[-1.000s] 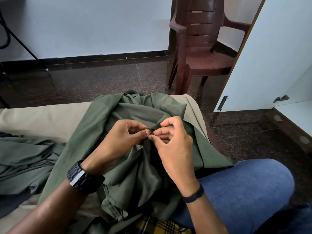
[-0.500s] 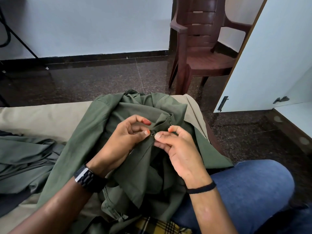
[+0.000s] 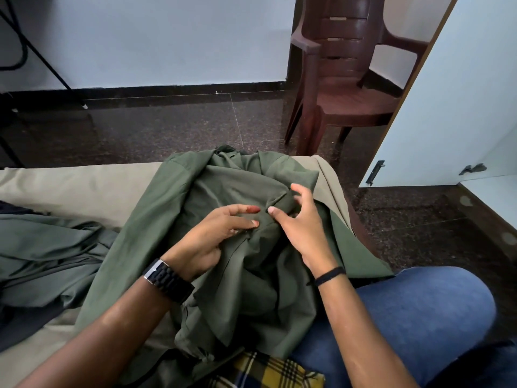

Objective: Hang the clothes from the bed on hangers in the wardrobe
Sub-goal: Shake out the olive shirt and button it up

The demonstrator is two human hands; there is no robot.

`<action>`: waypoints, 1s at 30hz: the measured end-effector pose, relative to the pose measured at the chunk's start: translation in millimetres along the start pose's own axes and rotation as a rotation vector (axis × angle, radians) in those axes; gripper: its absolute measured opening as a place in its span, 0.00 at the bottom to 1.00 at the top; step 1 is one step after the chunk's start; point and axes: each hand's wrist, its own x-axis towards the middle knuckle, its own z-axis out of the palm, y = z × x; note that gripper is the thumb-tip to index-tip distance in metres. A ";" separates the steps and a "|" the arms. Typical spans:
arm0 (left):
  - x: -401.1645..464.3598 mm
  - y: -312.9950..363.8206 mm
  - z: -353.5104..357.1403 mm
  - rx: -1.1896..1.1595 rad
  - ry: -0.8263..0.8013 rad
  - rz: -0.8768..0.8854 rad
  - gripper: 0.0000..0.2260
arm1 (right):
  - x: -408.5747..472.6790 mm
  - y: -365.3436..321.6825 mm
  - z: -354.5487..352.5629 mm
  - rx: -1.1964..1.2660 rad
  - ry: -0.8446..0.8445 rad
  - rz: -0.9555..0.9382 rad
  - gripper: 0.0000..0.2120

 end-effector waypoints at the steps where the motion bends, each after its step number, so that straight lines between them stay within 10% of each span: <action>1: -4.7 1.7 -1.7 0.041 -0.058 -0.013 0.12 | 1.0 0.3 1.3 0.016 -0.096 0.025 0.25; 10: -63.1 -10.0 -68.7 0.293 -0.607 -0.290 0.10 | -28.2 1.5 28.6 -0.069 -0.734 0.018 0.13; 15: -22.5 -42.0 -62.6 0.473 0.149 -0.144 0.09 | -22.1 5.9 36.9 -0.097 -0.806 0.131 0.06; 18: 15.4 -53.3 -54.8 0.627 0.424 0.086 0.18 | -2.0 12.4 46.4 -0.287 -0.502 0.014 0.06; 21: 37.4 -58.0 -54.1 0.784 0.428 0.157 0.26 | 15.2 18.4 53.4 -0.503 -0.217 -0.090 0.19; 30: 22.9 -32.7 -55.7 1.369 0.179 -0.118 0.09 | 16.7 15.7 57.2 -0.813 -0.416 -0.104 0.16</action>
